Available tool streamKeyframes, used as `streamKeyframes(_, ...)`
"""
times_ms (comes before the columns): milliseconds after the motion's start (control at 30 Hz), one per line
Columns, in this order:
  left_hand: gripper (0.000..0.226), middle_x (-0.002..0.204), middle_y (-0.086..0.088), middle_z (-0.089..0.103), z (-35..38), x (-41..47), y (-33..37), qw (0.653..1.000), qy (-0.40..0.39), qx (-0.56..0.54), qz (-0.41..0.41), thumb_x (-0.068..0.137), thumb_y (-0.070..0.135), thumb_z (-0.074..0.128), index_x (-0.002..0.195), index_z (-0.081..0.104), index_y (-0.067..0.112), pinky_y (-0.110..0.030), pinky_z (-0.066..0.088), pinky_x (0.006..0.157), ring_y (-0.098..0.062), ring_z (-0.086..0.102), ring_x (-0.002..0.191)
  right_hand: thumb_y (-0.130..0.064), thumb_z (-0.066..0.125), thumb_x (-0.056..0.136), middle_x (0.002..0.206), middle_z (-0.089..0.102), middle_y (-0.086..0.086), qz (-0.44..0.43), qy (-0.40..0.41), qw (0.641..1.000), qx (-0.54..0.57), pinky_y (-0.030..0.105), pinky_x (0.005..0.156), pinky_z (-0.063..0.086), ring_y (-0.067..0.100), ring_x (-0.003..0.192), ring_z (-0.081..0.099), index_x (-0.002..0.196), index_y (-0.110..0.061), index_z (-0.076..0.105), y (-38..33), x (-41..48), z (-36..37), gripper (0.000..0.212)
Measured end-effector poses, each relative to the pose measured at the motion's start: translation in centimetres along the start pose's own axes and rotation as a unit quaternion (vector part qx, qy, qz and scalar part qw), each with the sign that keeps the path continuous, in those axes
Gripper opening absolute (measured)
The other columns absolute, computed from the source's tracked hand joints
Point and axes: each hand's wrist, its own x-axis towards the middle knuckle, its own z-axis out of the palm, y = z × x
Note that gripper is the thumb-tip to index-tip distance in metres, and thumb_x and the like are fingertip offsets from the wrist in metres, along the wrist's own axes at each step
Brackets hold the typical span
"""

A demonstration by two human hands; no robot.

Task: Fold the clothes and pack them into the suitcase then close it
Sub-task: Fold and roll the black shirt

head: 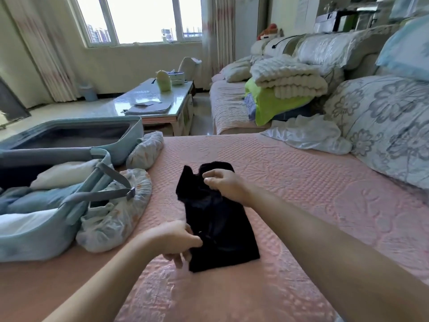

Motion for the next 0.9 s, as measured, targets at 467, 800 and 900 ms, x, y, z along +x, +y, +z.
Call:
streamKeyframes(467, 0.081, 0.118, 0.01, 0.033, 0.5, 1.7, -0.6, 0.945, 0.102, 0.226, 0.213, 0.061, 0.056, 0.082, 0.129, 0.039, 0.048, -0.035, 0.05, 0.09, -0.016, 0.052, 0.103, -0.047, 0.047, 0.1, 0.168, 0.003, 0.003, -0.037, -0.013, 0.889, -0.456, 0.035, 0.125, 0.002, 0.017, 0.155, -0.003, 0.158, -0.03, 0.025, 6.0, -2.4, 0.5, 0.064)
streamKeyframes(800, 0.009, 0.071, 0.01, 0.066, -0.9, 0.7, -1.2, 0.951, 0.12, 0.088, 0.271, 0.082, 0.017, 0.07, 0.076, 0.07, 0.023, -0.013, 0.044, 0.066, 0.0, 0.054, 0.06, -0.05, 0.039, 0.103, 0.168, -0.003, 0.003, -0.03, -0.03, 0.877, -0.478, 0.04, 0.125, -0.003, 0.018, 0.154, -0.008, 0.159, -0.032, 0.016, 5.6, -2.8, 2.0, 0.064)
streamKeyframes(900, 0.013, 0.074, 0.007, 0.071, -1.6, 0.0, -2.0, 0.981, -0.041, 0.073, 0.177, 0.082, 0.015, 0.064, 0.087, 0.07, 0.026, -0.027, 0.054, 0.07, -0.009, 0.065, 0.064, -0.06, 0.04, 0.098, 0.168, 0.006, 0.002, -0.023, -0.066, 0.849, -0.524, 0.047, 0.124, -0.003, 0.019, 0.155, -0.001, 0.158, -0.035, 0.022, 4.7, -3.0, 2.2, 0.068)
